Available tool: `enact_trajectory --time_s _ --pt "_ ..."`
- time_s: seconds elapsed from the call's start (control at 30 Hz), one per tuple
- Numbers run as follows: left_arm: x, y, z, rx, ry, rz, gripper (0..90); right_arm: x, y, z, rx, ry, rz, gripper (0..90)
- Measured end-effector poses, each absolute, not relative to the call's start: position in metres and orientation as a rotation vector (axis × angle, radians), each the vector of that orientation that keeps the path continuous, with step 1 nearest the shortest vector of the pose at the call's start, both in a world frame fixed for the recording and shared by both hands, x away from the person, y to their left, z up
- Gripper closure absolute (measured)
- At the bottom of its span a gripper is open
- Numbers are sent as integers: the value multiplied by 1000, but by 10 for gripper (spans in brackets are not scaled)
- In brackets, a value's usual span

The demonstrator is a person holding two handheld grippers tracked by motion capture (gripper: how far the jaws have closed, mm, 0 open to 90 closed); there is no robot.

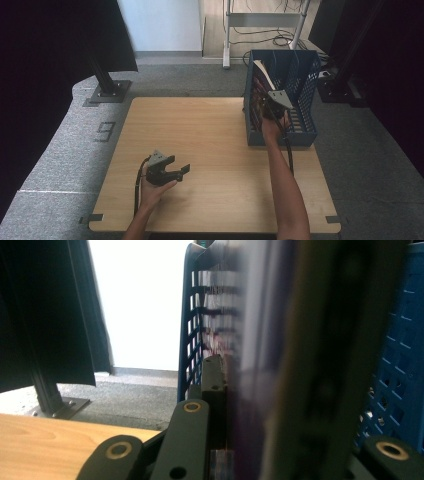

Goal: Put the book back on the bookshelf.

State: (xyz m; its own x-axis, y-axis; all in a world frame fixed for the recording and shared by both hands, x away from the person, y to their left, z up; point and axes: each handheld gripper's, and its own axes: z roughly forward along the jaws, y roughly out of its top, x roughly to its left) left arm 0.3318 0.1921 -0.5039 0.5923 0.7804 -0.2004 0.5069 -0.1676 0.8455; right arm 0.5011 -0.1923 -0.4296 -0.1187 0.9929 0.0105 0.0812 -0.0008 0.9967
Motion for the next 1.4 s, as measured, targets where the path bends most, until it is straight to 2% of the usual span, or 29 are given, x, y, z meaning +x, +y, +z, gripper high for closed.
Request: enact_trajectory --time_s 0.2,0.33,0.4,0.6,1.4 --pt "331 192 -502 1829 1042 347 213 492 -193 -430 1219 1376 1267 786" --pt "330 192 -502 1824 1040 346 213 491 -194 -428 1202 1392 1291 721" --pt "330 192 -501 1823 1040 346 213 492 -193 -427 1193 1406 1280 720" --pt "330 192 -502 1821 1041 344 213 496 -191 -426 1209 1415 1241 811" --pt "336 201 -505 1805 1074 342 213 532 -198 -426 1248 1264 1223 816"
